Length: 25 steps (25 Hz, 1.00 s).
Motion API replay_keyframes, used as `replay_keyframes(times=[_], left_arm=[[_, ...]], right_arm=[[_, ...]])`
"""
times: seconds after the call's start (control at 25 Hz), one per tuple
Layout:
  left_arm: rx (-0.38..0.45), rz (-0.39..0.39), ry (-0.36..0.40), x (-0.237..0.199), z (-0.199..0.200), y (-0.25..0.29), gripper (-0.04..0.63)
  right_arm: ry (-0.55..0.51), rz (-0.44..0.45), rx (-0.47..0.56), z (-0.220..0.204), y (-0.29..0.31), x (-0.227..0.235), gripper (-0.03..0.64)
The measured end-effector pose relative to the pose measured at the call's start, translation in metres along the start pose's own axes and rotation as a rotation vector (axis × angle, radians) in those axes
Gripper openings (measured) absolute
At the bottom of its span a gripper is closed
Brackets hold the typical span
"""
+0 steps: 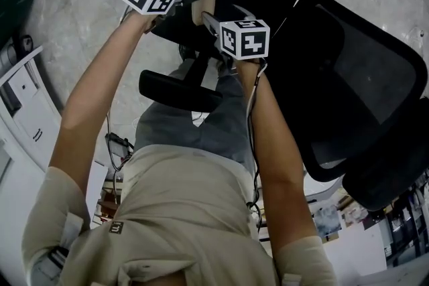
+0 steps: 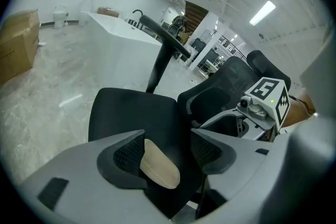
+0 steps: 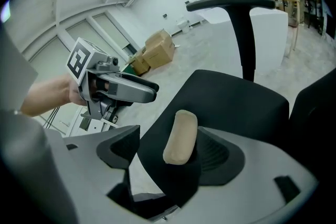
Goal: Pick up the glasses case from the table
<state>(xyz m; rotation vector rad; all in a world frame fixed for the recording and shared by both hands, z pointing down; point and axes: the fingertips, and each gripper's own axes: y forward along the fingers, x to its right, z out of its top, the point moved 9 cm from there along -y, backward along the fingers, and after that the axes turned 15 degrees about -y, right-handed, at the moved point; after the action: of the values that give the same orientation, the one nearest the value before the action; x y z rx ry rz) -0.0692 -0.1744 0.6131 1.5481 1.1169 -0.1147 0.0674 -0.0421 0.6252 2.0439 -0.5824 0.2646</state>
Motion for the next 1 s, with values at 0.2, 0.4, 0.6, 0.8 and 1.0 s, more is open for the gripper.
replay_keyframes(times=[0.2,0.4,0.6,0.8,1.0], left_arm=[[-0.011,0.011,-0.063,-0.024,-0.017,0.024,0.302],[-0.01,0.015,-0.118,-0.046,-0.025,0.051,0.336],[-0.02,0.013,-0.18,-0.058,-0.041,0.074,0.344],[-0.017,0.029,-0.194,-0.071,-0.048,0.087,0.345],[-0.02,0.033,-0.199,-0.078,-0.052,0.097,0.344]], right_arm=[[0.009,-0.031,-0.044,-0.01,0.028,0.002,0.318],[0.03,-0.027,-0.055,-0.019,0.057,0.008,0.318],[0.089,-0.018,-0.068,-0.042,0.08,0.007,0.33],[0.146,-0.011,-0.074,-0.06,0.102,0.006,0.341],[0.178,-0.009,-0.1,-0.075,0.121,0.004,0.341]])
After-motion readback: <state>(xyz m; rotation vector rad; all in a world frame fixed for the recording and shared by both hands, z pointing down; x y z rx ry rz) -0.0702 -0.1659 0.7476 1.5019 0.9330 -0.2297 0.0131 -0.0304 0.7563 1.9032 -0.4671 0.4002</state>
